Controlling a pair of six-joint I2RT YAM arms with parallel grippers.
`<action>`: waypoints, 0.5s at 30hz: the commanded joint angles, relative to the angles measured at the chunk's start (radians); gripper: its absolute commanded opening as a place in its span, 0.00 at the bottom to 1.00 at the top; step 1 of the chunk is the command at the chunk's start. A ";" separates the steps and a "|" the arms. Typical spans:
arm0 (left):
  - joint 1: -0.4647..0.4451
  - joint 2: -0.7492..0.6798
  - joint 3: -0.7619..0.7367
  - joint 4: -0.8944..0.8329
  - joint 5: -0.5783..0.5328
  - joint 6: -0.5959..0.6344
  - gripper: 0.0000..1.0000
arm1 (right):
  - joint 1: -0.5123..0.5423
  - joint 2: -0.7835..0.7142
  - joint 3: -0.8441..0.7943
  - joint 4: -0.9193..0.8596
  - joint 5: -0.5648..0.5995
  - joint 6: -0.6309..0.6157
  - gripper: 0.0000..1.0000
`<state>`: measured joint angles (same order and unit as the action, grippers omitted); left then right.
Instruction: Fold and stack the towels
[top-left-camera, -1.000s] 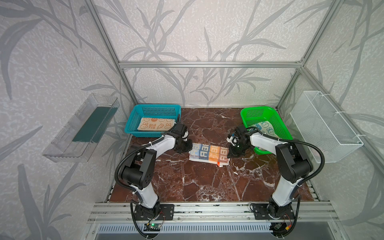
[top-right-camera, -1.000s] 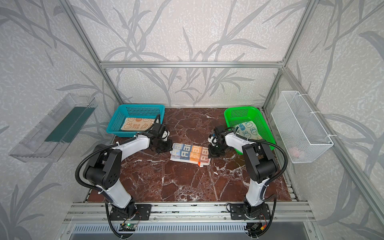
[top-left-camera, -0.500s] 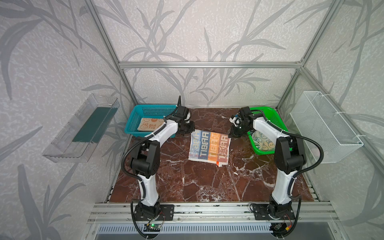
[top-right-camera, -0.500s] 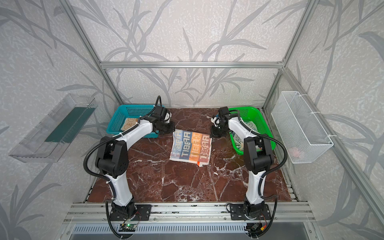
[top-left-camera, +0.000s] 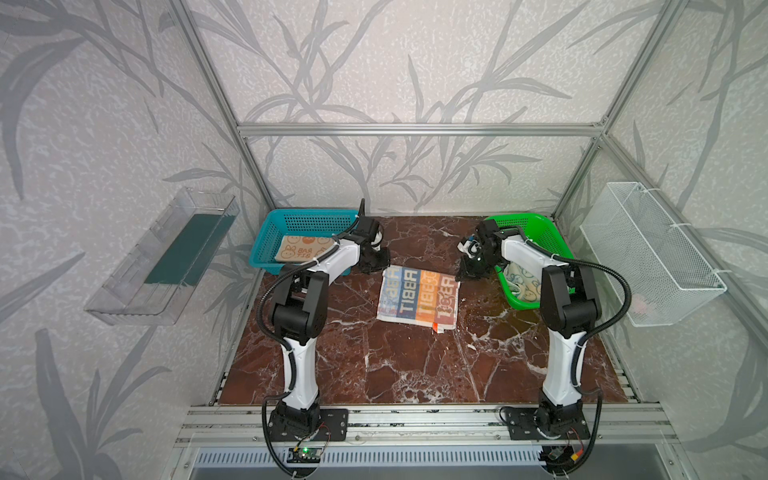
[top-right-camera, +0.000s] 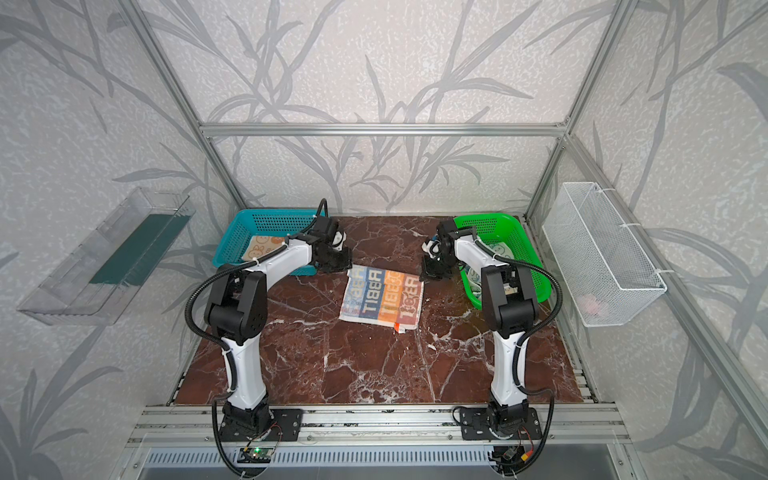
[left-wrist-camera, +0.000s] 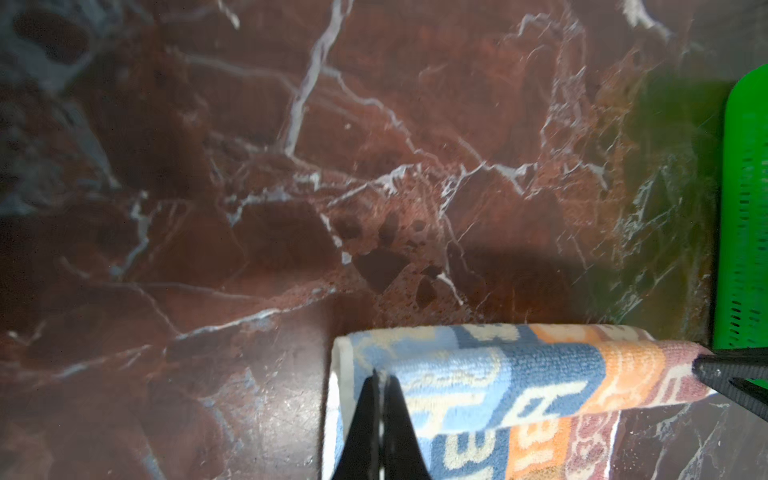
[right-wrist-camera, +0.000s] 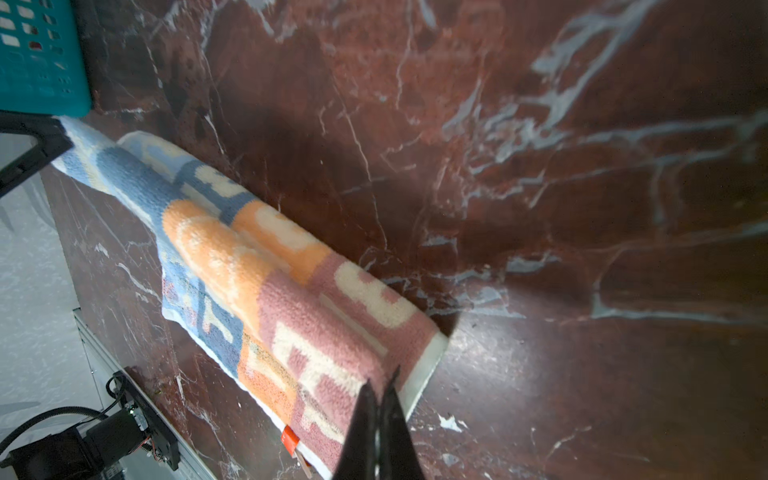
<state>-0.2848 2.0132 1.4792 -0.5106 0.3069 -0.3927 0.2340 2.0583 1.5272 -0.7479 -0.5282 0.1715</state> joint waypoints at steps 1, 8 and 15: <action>0.012 -0.064 -0.059 0.025 -0.006 -0.022 0.00 | 0.013 -0.073 -0.062 0.002 -0.001 0.014 0.00; 0.012 -0.152 -0.195 0.079 -0.006 -0.055 0.00 | 0.040 -0.132 -0.168 0.025 0.025 0.017 0.00; 0.012 -0.218 -0.254 0.075 -0.012 -0.060 0.00 | 0.056 -0.212 -0.249 0.035 0.040 0.025 0.00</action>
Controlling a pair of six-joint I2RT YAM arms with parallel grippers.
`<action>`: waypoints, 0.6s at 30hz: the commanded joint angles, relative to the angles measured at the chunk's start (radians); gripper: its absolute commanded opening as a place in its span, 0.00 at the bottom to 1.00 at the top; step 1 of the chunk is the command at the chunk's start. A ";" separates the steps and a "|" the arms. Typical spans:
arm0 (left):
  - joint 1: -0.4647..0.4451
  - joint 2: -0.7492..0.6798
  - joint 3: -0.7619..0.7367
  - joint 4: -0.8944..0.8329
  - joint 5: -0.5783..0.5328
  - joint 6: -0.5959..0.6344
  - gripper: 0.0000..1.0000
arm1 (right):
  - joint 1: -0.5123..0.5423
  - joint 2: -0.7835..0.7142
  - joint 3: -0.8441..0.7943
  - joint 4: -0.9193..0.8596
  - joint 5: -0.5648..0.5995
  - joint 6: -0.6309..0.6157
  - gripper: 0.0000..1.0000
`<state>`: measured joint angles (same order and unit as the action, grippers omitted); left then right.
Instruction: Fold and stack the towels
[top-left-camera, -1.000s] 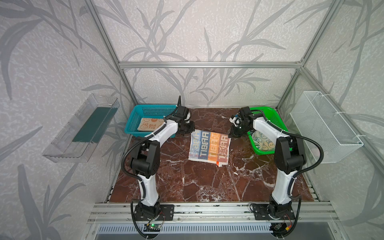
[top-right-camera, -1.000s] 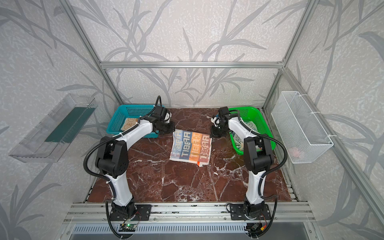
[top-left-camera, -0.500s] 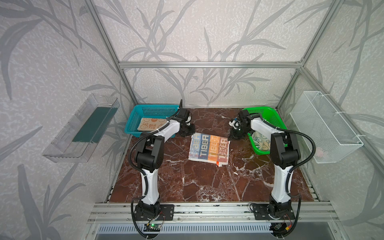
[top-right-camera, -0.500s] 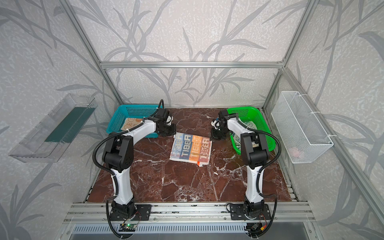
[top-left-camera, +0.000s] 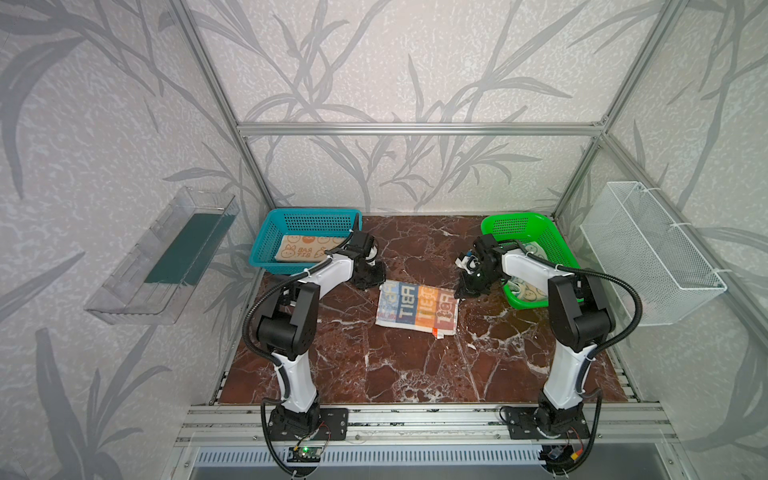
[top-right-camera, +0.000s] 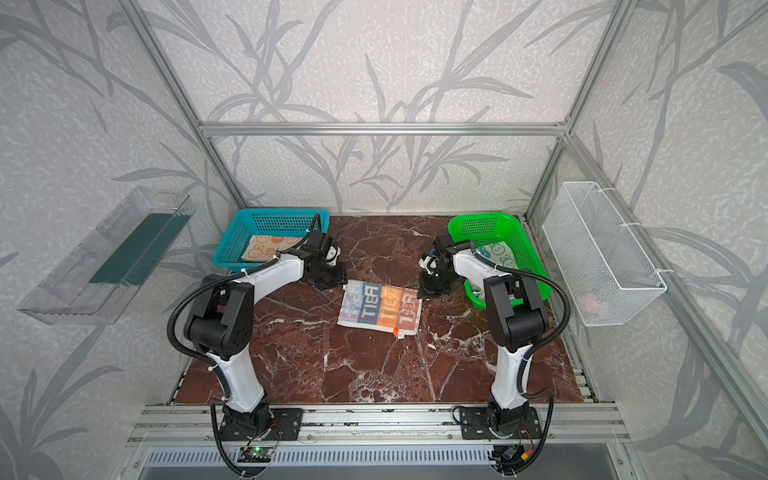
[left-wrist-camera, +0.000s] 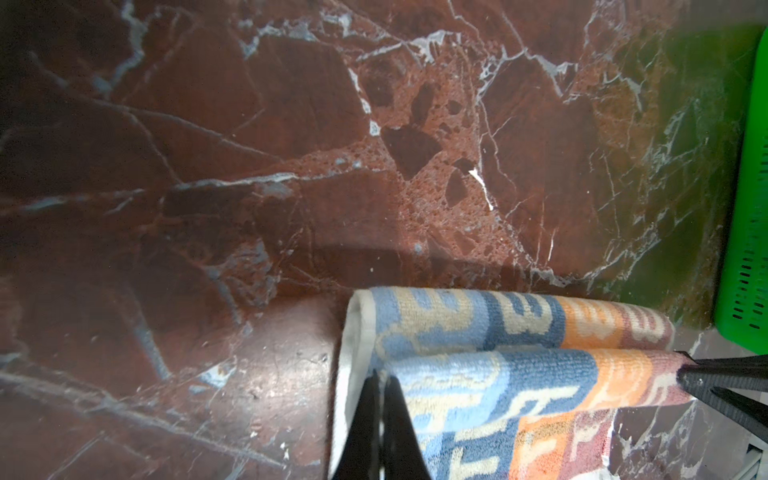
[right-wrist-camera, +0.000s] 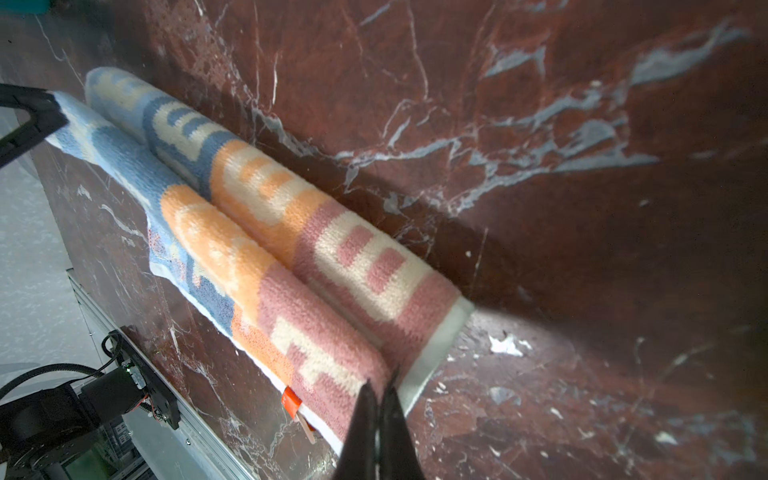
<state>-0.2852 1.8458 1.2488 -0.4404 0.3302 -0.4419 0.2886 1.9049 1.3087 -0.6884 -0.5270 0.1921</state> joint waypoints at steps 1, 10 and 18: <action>0.012 -0.063 -0.033 0.004 -0.035 -0.012 0.00 | 0.004 -0.070 -0.046 -0.024 0.040 0.005 0.00; 0.009 -0.129 -0.179 0.067 -0.003 -0.062 0.00 | 0.046 -0.099 -0.183 0.049 0.036 0.033 0.00; 0.009 -0.055 -0.215 0.118 0.007 -0.068 0.00 | 0.041 0.002 -0.156 0.056 0.074 0.025 0.00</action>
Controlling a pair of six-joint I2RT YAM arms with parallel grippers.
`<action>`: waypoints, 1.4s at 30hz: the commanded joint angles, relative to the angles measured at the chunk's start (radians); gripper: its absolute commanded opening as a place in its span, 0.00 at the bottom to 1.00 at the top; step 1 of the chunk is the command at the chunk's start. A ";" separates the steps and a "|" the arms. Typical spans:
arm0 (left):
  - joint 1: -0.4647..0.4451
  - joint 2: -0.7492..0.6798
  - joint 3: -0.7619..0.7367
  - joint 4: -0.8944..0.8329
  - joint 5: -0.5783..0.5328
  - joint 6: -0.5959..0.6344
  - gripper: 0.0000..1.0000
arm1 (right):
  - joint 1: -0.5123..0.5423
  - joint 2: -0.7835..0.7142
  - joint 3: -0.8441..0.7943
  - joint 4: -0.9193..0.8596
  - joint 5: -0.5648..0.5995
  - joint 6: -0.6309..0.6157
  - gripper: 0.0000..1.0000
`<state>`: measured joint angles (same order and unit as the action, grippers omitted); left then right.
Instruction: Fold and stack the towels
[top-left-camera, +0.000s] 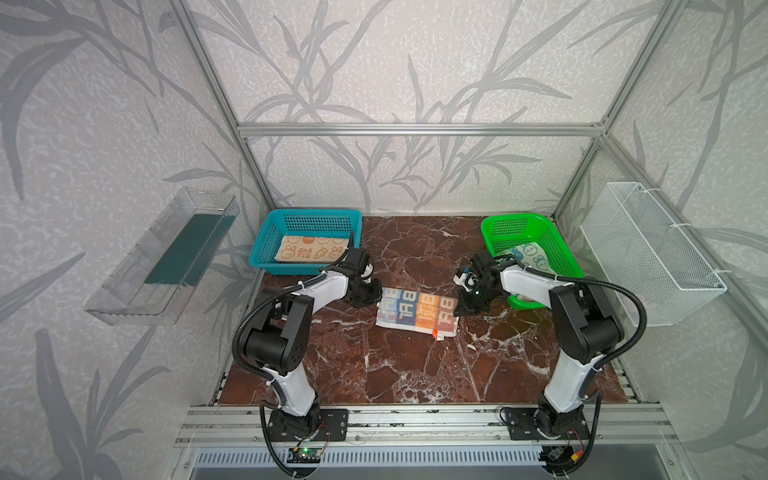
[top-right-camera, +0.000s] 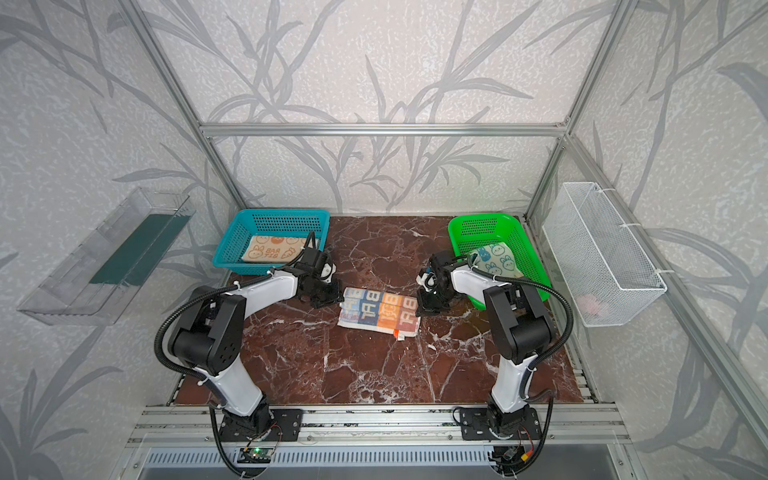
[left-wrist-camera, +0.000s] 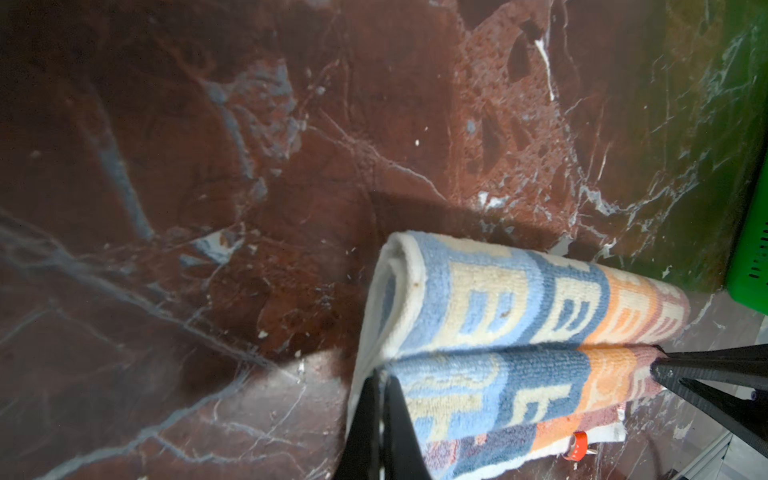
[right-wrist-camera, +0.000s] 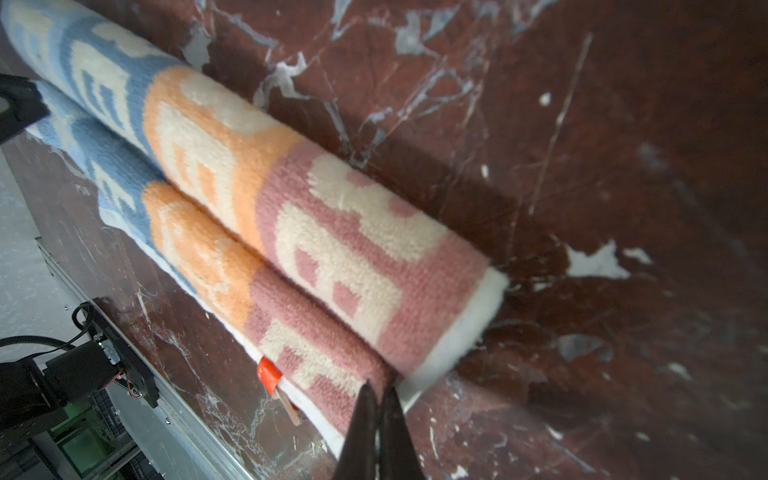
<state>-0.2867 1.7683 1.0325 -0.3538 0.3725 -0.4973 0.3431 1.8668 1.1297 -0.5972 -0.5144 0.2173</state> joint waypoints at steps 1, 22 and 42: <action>0.011 0.033 0.009 0.035 -0.036 -0.015 0.00 | -0.017 0.056 0.038 -0.040 0.065 -0.002 0.00; 0.021 0.032 0.180 -0.060 -0.062 0.011 0.00 | -0.089 0.052 0.259 -0.162 0.029 -0.030 0.00; 0.005 0.036 0.080 0.016 -0.017 -0.015 0.09 | -0.081 0.066 0.166 -0.105 0.033 -0.028 0.03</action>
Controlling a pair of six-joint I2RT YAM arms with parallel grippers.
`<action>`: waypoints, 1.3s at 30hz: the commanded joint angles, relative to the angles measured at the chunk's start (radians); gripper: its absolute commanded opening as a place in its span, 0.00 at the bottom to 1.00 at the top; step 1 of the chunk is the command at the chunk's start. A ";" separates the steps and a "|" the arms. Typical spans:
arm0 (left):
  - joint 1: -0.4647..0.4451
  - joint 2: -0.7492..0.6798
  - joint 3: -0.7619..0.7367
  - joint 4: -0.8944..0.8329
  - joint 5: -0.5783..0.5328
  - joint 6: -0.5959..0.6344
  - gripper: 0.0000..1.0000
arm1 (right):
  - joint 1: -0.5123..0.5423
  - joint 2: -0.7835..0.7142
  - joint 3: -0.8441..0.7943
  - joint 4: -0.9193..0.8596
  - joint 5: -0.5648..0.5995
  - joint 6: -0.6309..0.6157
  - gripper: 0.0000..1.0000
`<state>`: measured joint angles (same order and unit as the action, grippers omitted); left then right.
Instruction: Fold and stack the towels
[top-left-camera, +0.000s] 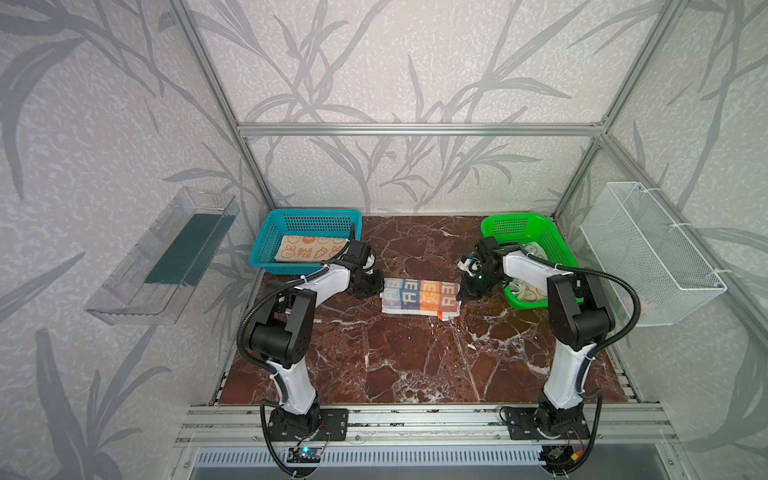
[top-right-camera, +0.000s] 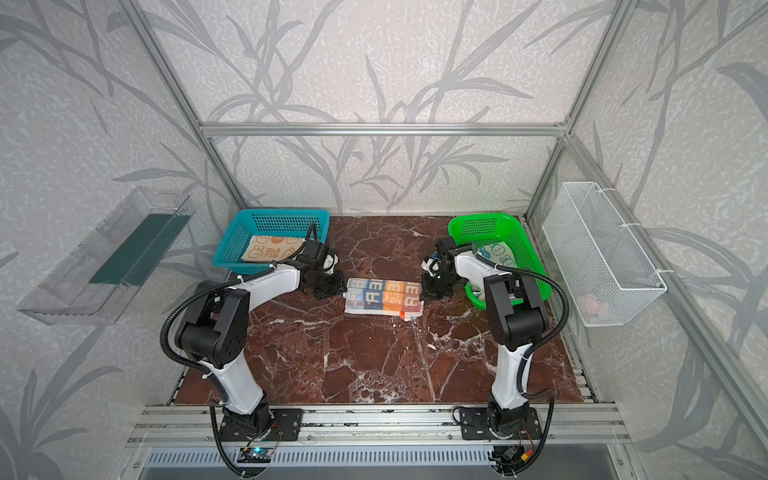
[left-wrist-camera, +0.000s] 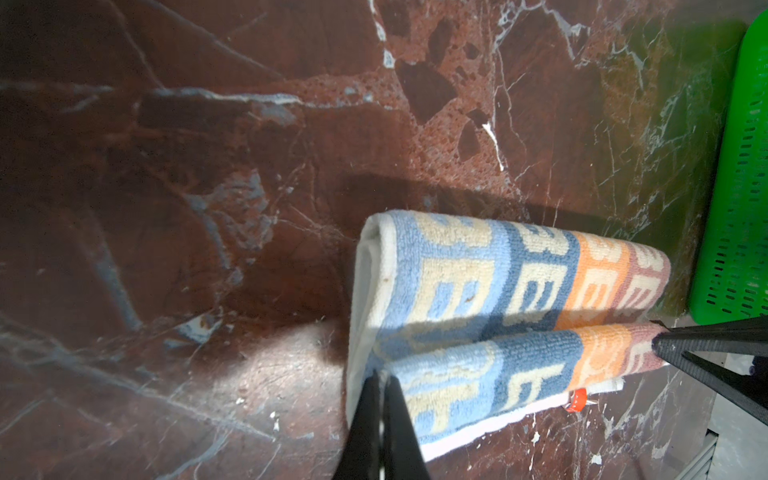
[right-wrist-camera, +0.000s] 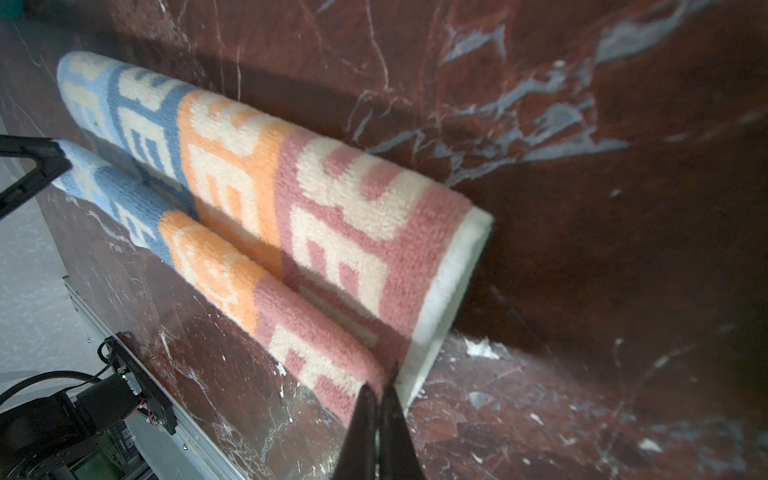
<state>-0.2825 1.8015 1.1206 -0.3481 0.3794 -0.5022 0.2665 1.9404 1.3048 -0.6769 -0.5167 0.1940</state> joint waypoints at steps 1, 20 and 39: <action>-0.004 0.004 -0.008 0.012 -0.018 -0.009 0.13 | -0.003 -0.007 -0.005 -0.026 0.035 -0.005 0.08; -0.104 -0.212 -0.059 0.016 0.019 -0.099 0.99 | 0.110 -0.228 -0.053 -0.002 0.006 0.118 0.88; -0.163 -0.129 -0.219 0.232 0.068 -0.254 0.99 | 0.119 -0.131 -0.118 0.079 -0.039 0.148 0.99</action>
<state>-0.4389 1.6722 0.8822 -0.0978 0.4454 -0.7525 0.3897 1.8271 1.1614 -0.5735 -0.5663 0.3500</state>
